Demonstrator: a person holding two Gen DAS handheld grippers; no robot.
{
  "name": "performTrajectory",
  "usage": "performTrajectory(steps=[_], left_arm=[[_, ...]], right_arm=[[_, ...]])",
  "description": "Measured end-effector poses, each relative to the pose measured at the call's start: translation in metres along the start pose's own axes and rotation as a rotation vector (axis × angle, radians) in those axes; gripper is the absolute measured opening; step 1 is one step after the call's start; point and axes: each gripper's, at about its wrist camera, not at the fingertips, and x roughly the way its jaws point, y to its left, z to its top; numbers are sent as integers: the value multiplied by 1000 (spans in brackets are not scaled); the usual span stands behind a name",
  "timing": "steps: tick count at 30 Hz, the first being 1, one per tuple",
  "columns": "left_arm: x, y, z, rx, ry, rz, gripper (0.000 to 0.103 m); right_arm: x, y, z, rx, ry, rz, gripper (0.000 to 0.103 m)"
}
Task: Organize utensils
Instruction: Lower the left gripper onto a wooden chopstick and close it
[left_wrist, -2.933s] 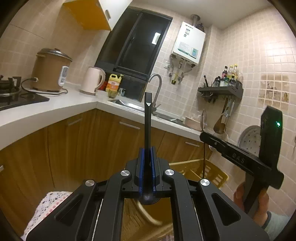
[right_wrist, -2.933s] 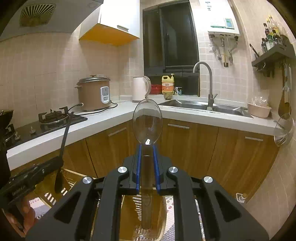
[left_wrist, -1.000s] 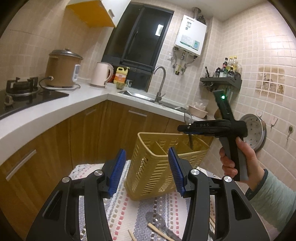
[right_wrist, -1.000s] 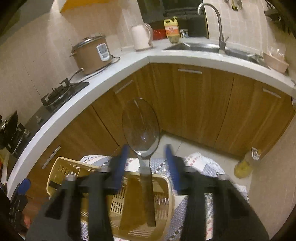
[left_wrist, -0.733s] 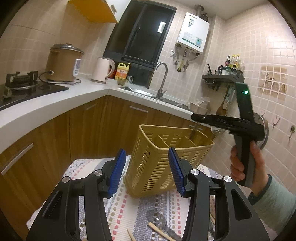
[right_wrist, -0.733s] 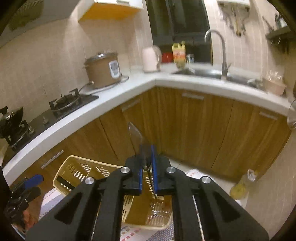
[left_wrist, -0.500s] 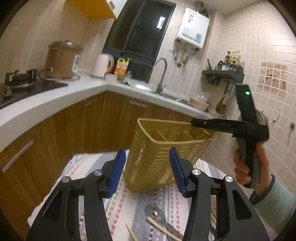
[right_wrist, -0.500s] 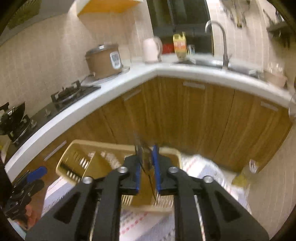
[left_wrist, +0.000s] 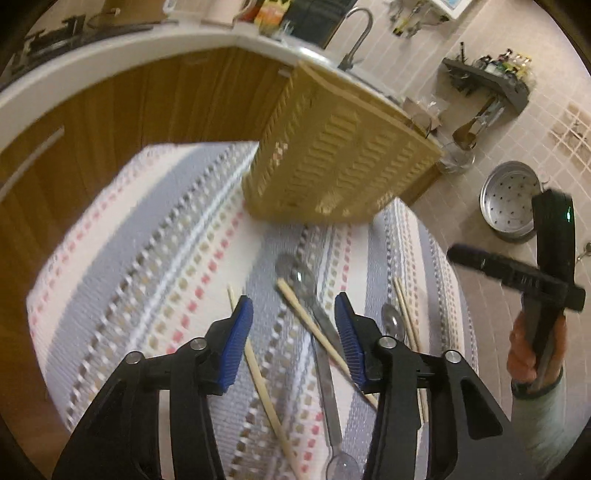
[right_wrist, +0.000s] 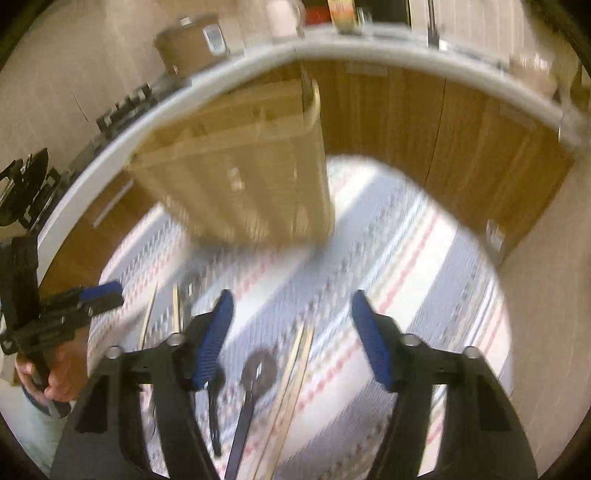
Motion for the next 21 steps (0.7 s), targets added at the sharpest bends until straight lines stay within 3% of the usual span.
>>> performTrajectory(steps=[4, 9, 11, 16, 18, 21], left_arm=[[5, -5, -12, 26, 34, 81, 39], [14, -12, -21, 94, 82, 194, 31], [18, -9, -22, 84, 109, 183, 26], [22, -3, -25, 74, 127, 163, 25], [23, -1, -26, 70, 135, 155, 24], [25, 3, -27, 59, 145, 144, 24]], right_arm=[[14, -2, -22, 24, 74, 13, 38], [31, -9, -35, 59, 171, 20, 32], [35, -8, -37, 53, 191, 9, 31], [46, 0, -41, 30, 236, -27, 31], [51, 5, -45, 10, 255, -44, 22], [55, 14, -49, -28, 255, -73, 20]])
